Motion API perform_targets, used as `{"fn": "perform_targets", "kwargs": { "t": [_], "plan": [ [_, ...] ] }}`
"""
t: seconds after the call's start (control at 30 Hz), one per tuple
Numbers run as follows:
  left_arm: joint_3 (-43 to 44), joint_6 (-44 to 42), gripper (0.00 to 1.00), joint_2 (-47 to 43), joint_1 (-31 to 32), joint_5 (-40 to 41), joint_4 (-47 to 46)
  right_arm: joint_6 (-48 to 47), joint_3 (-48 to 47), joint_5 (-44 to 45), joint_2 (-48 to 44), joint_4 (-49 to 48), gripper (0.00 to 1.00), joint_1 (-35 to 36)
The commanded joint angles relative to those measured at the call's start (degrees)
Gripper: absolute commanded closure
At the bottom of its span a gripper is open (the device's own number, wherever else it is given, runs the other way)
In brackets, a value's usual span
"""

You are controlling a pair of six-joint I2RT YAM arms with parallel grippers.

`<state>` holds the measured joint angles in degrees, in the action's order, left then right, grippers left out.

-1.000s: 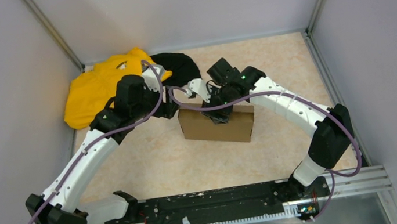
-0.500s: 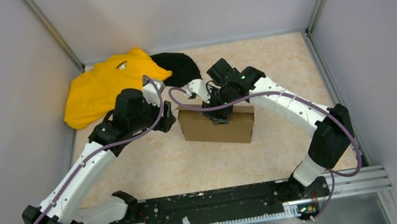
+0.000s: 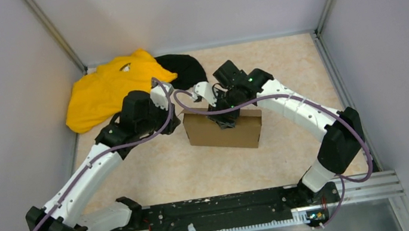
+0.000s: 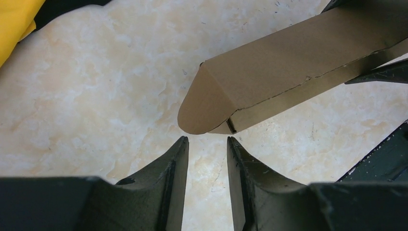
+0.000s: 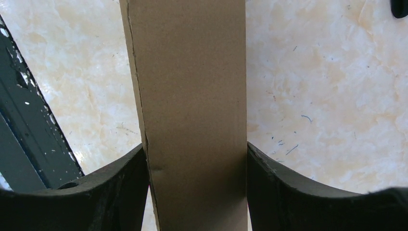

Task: Fold the paper box

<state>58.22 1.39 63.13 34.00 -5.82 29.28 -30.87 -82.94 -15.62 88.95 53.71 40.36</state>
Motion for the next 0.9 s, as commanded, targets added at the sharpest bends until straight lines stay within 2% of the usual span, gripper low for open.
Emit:
{"fn": "perform_targets", "kwargs": {
  "t": [0.0,0.2,0.37,0.57,0.73,0.87],
  "plan": [
    [0.09,-0.86,0.60,0.48,-0.07,-1.57,-2.87,-0.15,-2.68,-1.26,-1.75,-0.75,0.38,0.58],
    [0.83,-0.86,0.68,1.52,-0.06,-1.74,-3.25,-0.16,-2.42,-1.34,-1.72,-0.87,0.39,0.58],
    [1.10,-0.86,0.68,2.03,-0.01,-1.69,-3.61,-0.07,-2.45,-1.35,-1.61,-0.86,0.39,0.59],
    [1.62,-0.86,0.61,2.54,-0.05,-0.57,-3.78,-0.06,-2.39,-1.44,-1.54,-1.01,0.39,0.60],
    [2.21,-0.86,0.47,2.81,-0.07,0.54,-3.68,0.02,-2.28,-1.57,-1.38,-0.86,0.39,0.58],
    [2.47,-2.24,0.47,2.87,-0.05,1.01,-4.04,0.00,-2.30,-1.63,-1.32,-0.90,0.39,0.55]
  ]
}}
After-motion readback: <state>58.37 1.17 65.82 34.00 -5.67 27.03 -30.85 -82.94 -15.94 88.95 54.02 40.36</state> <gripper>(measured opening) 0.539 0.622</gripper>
